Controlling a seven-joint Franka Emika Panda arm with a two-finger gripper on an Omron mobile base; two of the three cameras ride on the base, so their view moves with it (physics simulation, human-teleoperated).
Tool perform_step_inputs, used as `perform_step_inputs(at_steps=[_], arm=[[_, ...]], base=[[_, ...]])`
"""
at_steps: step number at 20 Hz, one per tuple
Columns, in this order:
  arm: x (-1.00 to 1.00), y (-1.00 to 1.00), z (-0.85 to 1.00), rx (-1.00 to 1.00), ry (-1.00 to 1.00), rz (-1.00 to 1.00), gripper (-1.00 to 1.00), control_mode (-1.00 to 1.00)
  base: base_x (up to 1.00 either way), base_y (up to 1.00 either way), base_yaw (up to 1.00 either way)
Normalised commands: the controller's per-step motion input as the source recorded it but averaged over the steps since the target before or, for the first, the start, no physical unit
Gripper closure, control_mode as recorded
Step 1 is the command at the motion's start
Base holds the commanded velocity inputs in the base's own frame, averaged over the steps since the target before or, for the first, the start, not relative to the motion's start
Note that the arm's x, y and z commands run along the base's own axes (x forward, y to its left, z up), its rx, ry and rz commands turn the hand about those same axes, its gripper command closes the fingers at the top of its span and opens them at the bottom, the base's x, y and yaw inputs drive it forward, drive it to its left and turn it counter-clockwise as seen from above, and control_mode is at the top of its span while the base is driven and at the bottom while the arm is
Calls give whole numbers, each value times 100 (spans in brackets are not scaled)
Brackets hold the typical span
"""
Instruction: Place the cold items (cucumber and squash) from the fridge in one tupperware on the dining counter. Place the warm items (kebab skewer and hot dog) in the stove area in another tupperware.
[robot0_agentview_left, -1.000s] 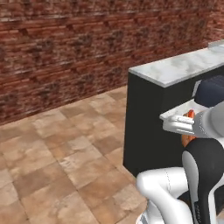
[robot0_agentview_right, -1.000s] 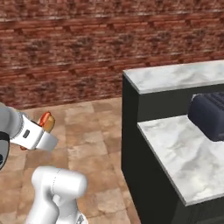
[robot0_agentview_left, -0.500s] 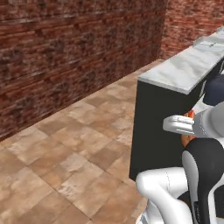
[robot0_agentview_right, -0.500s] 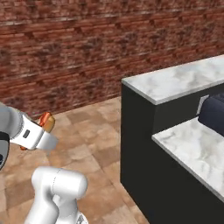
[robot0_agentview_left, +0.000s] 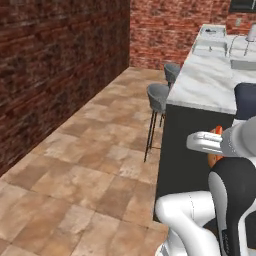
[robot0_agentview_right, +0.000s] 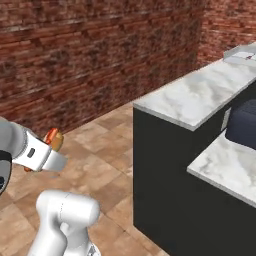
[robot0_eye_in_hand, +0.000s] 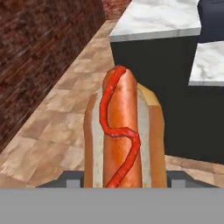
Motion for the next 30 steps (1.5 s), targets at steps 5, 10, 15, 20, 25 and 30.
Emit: perform_step_inputs(at_steps=[5,10,15,20,25,30], arm=[[0,0,0,0,0,0,100,100],[0,0,0,0,0,0,100,100],[0,0,0,0,0,0,100,100],[0,0,0,0,0,0,100,100],[0,0,0,0,0,0,100,100],[0,0,0,0,0,0,100,100]], base=[[64,100,-51],[69,100,-49],[73,100,-49],[73,100,-50],[74,100,-49],[74,100,-49]])
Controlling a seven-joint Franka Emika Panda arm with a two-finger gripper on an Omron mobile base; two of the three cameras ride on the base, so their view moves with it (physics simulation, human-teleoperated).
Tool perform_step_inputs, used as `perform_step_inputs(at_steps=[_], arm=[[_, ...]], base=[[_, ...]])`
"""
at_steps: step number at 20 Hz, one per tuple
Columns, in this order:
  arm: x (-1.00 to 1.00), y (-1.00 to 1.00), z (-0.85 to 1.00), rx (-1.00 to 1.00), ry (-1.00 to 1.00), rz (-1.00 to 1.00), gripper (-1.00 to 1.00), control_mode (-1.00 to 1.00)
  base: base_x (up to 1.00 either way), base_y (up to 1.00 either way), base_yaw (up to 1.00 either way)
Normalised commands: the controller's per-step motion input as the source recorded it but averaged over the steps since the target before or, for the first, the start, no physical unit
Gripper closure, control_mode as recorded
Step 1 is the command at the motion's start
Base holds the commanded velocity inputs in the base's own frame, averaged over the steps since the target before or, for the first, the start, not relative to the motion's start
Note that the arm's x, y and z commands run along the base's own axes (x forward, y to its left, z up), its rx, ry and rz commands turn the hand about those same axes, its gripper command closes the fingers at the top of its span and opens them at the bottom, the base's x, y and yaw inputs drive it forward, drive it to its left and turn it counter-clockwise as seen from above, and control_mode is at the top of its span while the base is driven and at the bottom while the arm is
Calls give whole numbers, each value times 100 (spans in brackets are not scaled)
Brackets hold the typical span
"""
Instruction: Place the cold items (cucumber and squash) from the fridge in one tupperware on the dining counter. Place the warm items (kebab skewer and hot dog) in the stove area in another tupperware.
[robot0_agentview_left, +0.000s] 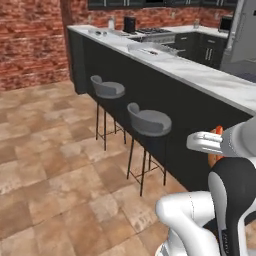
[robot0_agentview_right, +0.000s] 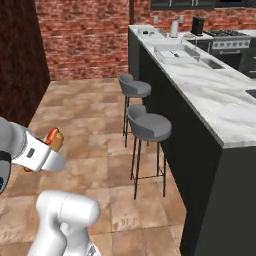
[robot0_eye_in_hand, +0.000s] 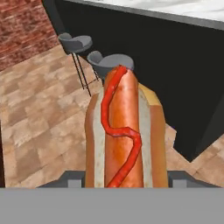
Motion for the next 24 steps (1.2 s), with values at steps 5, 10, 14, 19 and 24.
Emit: perform_step_inputs(at_steps=[5,10,14,19,24], arm=[[0,0,0,0,0,0,100,100],[0,0,0,0,0,0,100,100],[0,0,0,0,0,0,100,100],[0,0,0,0,0,0,100,100],[0,0,0,0,0,0,100,100]], base=[[75,100,-50],[77,100,-51],[78,100,-51],[75,100,-50],[60,100,-46]])
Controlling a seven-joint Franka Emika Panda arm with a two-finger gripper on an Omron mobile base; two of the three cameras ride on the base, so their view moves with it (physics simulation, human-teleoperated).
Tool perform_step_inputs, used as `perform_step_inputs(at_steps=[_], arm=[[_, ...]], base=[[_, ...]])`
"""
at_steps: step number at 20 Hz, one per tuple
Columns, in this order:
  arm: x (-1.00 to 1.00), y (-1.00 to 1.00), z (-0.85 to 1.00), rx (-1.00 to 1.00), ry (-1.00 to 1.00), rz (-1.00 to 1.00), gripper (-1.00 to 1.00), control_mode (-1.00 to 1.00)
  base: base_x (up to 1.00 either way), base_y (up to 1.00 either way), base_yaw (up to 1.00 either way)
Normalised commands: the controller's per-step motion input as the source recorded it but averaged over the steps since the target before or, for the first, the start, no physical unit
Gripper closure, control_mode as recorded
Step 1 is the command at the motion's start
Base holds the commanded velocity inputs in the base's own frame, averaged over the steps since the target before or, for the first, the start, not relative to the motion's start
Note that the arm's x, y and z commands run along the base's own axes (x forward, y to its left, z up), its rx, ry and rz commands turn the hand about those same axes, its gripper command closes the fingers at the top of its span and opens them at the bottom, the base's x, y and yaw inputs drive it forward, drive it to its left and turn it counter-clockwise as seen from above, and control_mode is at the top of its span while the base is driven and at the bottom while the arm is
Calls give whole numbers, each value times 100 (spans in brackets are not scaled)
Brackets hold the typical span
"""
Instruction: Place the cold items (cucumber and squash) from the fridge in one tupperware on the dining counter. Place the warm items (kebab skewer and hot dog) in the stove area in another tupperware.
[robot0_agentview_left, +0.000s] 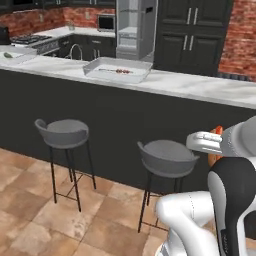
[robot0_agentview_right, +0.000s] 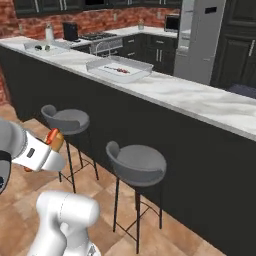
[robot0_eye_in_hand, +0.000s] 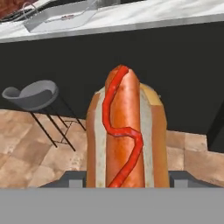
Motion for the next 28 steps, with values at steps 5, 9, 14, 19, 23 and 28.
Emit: perform_step_inputs(at_steps=[5,9,14,19,23,28], arm=[[0,0,0,0,0,0,100,100],[0,0,0,0,0,0,100,100],[0,0,0,0,0,0,100,100],[0,0,0,0,0,0,100,100],[0,0,0,0,0,0,100,100],[0,0,0,0,0,0,100,100]], base=[[47,100,-40],[52,100,-40],[57,94,-42],[65,84,-43],[92,32,-33],[83,15,-33]])
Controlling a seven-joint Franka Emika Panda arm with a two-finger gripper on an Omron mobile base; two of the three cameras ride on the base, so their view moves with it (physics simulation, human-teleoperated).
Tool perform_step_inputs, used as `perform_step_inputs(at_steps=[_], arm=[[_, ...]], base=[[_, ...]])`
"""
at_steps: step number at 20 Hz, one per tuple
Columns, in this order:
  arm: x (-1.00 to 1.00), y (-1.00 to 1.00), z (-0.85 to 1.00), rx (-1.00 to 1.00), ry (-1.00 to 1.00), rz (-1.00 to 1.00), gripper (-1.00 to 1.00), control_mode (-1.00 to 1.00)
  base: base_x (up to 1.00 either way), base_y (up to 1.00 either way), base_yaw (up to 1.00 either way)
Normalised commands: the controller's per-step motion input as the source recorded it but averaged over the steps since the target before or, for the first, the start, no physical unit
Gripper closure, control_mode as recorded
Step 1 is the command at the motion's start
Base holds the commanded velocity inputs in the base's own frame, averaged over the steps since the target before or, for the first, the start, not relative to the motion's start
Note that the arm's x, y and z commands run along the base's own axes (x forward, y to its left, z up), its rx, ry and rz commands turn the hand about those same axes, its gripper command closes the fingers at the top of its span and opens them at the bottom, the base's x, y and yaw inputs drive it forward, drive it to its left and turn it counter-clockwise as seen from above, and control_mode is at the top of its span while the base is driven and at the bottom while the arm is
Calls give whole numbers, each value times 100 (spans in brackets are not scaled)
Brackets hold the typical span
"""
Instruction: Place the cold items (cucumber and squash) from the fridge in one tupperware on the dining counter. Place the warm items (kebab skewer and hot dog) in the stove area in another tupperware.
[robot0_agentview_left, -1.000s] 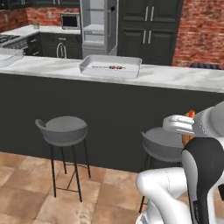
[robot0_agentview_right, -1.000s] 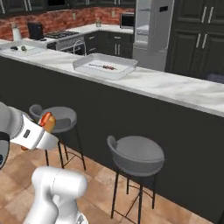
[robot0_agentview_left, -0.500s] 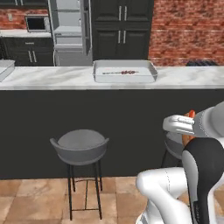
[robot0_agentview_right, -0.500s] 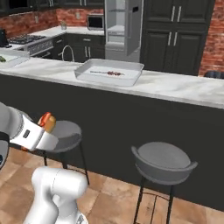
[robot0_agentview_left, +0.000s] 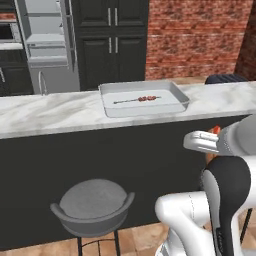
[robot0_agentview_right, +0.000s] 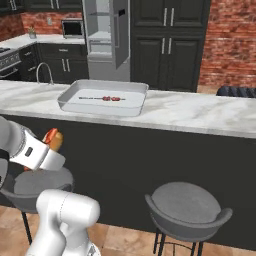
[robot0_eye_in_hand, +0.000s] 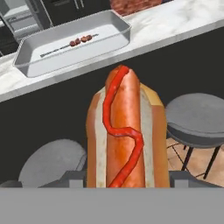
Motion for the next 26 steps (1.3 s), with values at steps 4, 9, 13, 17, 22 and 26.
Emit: perform_step_inputs(at_steps=[4,9,13,17,22,26], arm=[[0,0,0,0,0,0,100,100],[18,-1,36,0,-10,0,100,-100],[46,-1,100,-4,-16,0,100,-100],[70,4,97,-17,0,0,100,-100],[76,13,18,-8,19,39,100,-100],[69,0,-8,-9,16,77,100,-100]], base=[[74,0,-23],[38,0,-3],[0,0,0],[0,0,0],[0,0,0],[0,0,0]])
